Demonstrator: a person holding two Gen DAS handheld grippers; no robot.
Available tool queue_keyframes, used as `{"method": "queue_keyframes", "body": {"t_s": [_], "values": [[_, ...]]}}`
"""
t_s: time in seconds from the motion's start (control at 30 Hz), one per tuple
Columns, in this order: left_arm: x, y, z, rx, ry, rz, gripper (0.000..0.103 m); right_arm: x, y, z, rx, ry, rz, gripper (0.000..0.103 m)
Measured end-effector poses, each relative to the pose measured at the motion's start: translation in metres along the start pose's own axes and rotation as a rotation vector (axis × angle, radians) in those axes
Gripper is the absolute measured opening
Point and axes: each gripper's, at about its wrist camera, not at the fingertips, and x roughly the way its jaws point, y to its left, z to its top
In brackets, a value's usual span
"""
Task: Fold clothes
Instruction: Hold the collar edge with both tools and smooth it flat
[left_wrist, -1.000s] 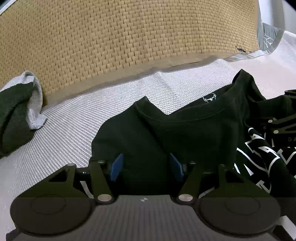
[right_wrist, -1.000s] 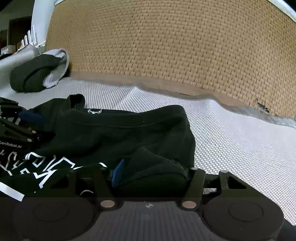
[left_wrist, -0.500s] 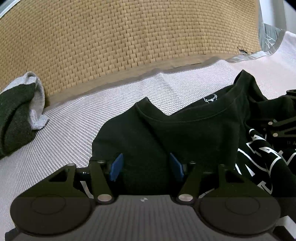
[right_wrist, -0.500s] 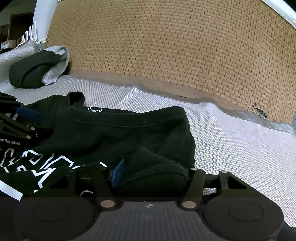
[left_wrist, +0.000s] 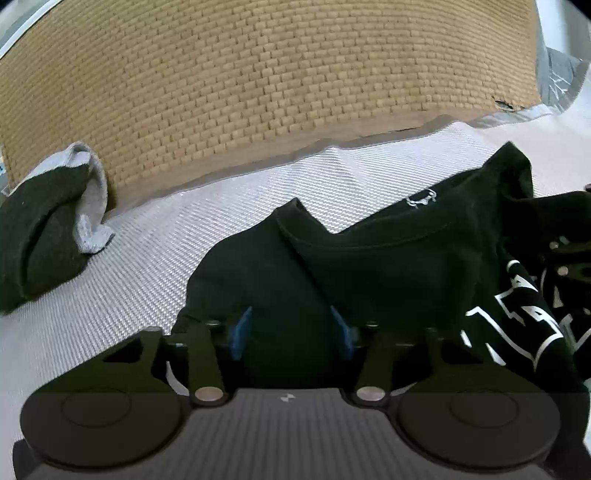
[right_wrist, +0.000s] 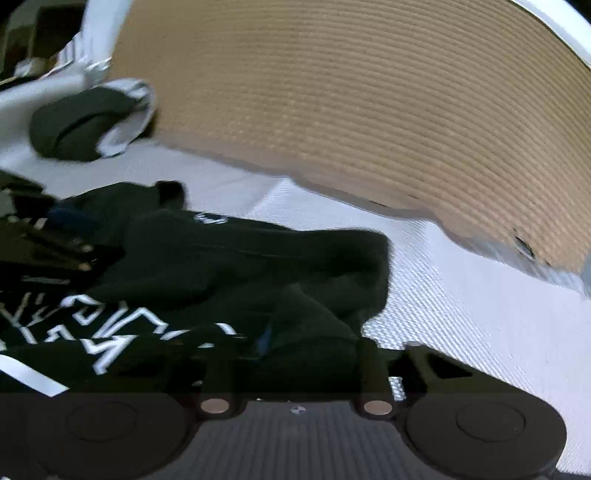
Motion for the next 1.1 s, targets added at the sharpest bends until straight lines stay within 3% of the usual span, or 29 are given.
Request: {"method": "queue_keyframes", "body": {"t_s": [0.1,0.17,0.53,0.67,0.73,0.8,0.9,1.0,1.1], "values": [[0.002,-0.011,0.002,0.071,0.003,0.010,0.016,0.005,-0.005,0.004,0.059,0.012,0.048,0.019],[0.007,-0.006,0.004,0.057,0.005,0.008,0.016,0.012,-0.012,0.008,0.093,0.021,0.065,0.018],[0.043,0.025,0.034,-0.077,0.015,-0.004,0.015,0.051,-0.027,0.030,0.008,0.034,-0.013,0.017],[0.046,0.033,0.039,-0.060,0.007,-0.022,0.018,0.056,-0.034,0.030,-0.006,0.029,-0.013,0.018],[0.042,0.040,0.040,-0.059,-0.001,-0.073,0.024,0.053,-0.040,0.027,0.029,0.019,0.009,0.019],[0.032,0.052,0.036,-0.043,-0.033,-0.164,0.048,0.048,-0.050,0.023,0.075,0.017,0.052,0.022],[0.027,0.068,0.036,0.006,-0.045,-0.194,0.064,0.042,-0.067,0.023,0.117,0.009,0.195,0.036],[0.037,0.085,0.039,0.013,0.022,-0.237,0.079,0.036,-0.076,0.025,0.067,-0.002,0.238,0.046],[0.050,0.091,0.037,0.008,0.101,-0.288,0.083,0.039,-0.081,0.027,0.052,0.016,0.230,0.062]]}}
